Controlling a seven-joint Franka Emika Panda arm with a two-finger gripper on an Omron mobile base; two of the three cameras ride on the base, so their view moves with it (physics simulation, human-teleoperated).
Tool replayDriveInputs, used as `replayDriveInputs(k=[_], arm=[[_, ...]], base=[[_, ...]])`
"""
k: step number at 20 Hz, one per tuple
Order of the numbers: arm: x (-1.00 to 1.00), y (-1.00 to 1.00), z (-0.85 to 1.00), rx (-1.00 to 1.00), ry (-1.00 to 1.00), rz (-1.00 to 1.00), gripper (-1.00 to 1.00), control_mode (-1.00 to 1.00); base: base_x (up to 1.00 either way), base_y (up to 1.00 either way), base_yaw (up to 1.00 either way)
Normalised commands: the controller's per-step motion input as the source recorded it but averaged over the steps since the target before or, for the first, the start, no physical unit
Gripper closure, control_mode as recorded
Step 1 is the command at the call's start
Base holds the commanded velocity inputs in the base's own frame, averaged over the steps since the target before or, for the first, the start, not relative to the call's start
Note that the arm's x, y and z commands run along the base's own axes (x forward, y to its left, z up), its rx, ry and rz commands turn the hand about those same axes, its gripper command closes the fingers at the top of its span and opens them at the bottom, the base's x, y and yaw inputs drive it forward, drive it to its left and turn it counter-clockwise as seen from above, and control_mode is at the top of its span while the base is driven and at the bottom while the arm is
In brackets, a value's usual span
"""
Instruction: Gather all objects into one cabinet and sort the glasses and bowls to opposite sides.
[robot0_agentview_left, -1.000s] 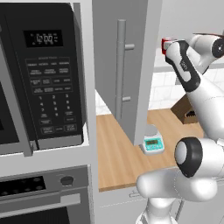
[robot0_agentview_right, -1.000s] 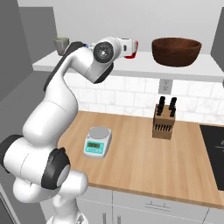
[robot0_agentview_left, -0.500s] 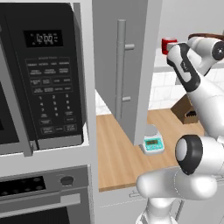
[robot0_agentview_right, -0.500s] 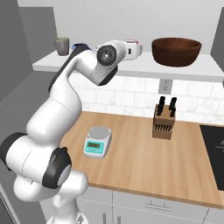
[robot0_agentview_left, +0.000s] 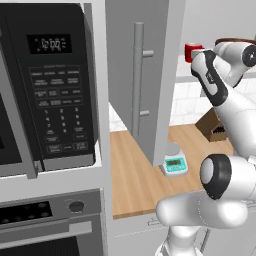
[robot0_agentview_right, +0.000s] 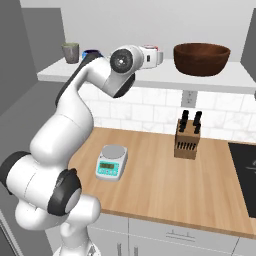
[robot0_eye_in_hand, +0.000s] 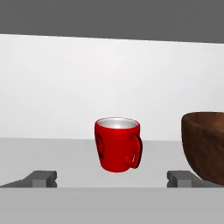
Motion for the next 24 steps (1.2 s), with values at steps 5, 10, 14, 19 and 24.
replayDriveInputs(k=[5,10,14,19,24], arm=[[0.01,-0.1,-0.14,0.0,0.0,0.0,-1.0,-1.0],[0.02,-0.07,-0.16,0.0,0.0,0.0,-1.0,-1.0],[0.07,-0.05,-0.05,0.0,0.0,0.0,-1.0,-1.0],[0.18,-0.05,0.0,0.0,0.0,0.0,-1.0,-1.0],[0.19,-0.08,0.0,0.01,0.0,0.0,-1.0,-1.0]], base=[[0.0,0.0,0.0],[0.0,0.0,0.0],[0.0,0.0,0.0],[0.0,0.0,0.0],[0.0,0.0,0.0]])
